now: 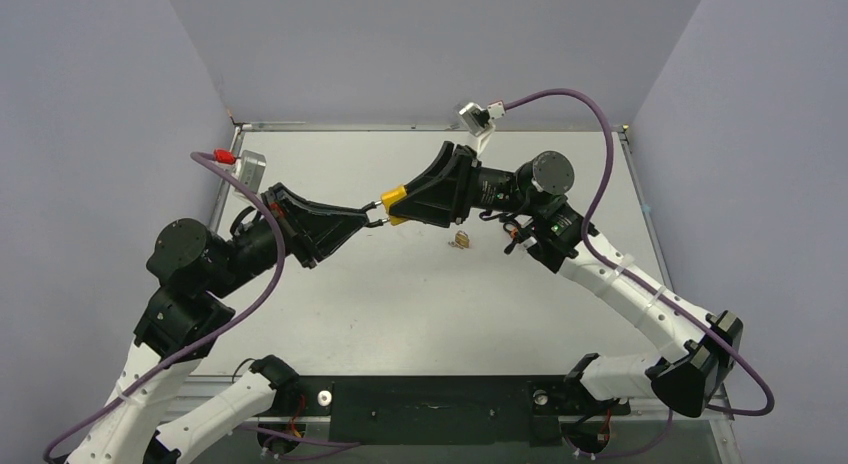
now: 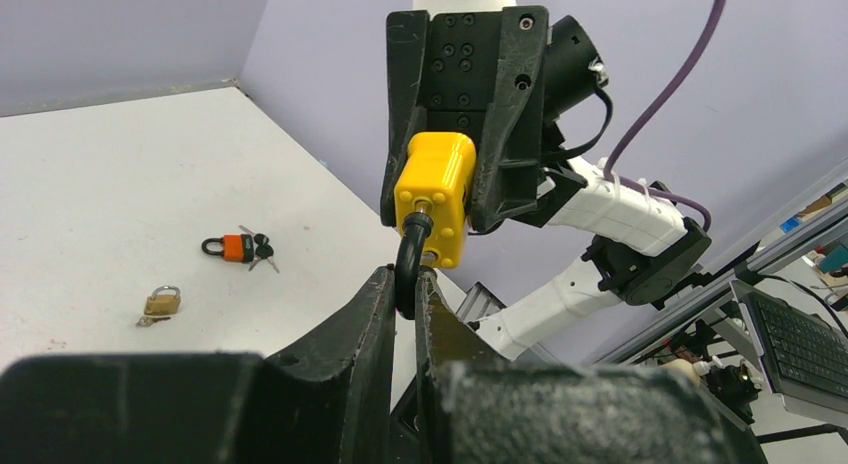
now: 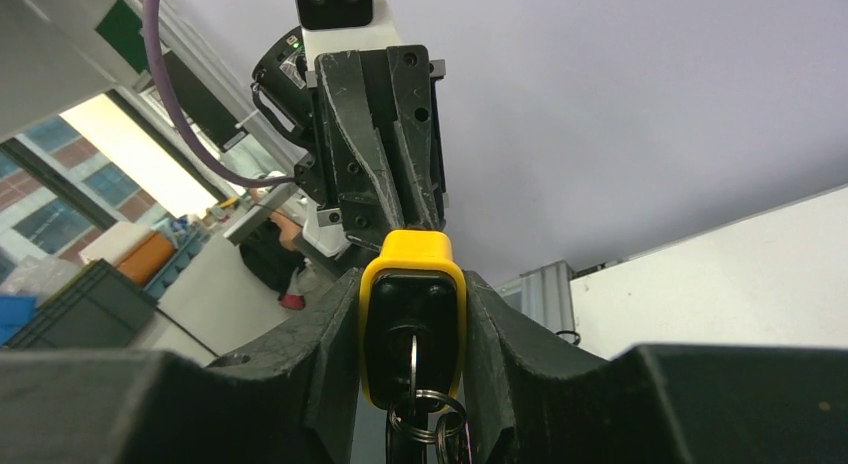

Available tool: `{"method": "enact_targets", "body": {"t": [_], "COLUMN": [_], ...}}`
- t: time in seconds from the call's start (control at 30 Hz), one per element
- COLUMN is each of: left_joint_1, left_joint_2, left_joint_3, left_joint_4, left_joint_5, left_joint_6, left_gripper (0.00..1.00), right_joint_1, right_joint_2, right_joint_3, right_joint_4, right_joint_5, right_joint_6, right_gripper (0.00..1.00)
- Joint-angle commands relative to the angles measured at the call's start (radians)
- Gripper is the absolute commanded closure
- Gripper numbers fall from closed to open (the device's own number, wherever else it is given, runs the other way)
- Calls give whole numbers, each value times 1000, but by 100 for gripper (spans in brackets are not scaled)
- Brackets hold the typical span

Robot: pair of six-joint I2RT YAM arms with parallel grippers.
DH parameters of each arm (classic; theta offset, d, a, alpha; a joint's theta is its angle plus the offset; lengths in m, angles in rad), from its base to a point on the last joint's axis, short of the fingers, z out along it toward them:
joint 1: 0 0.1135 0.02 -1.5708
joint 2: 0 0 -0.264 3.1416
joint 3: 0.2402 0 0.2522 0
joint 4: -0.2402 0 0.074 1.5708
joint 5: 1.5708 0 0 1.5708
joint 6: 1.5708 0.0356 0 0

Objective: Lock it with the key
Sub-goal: Lock the lock.

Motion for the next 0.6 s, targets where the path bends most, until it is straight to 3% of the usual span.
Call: {"method": "enact_targets", "body": {"t": [0.0, 0.23, 0.57], "left_joint_1": [-13, -13, -13], "left_joint_2": [8, 86, 154], "left_joint_3": [69, 66, 40], "left_joint_4": [85, 121, 329], "left_joint_5": [106, 134, 185], "left_joint_6": [-35, -105, -256], "left_gripper": [100, 100, 100], "right_joint_1": [63, 151, 197], "right_joint_2": [-16, 4, 23], "right_joint_3": [96, 150, 126], "right_joint_4": [-246, -511, -617], "right_joint_5": [182, 320, 393], "right_joint_6": [-234, -433, -520], "right_gripper": [100, 100, 100]}}
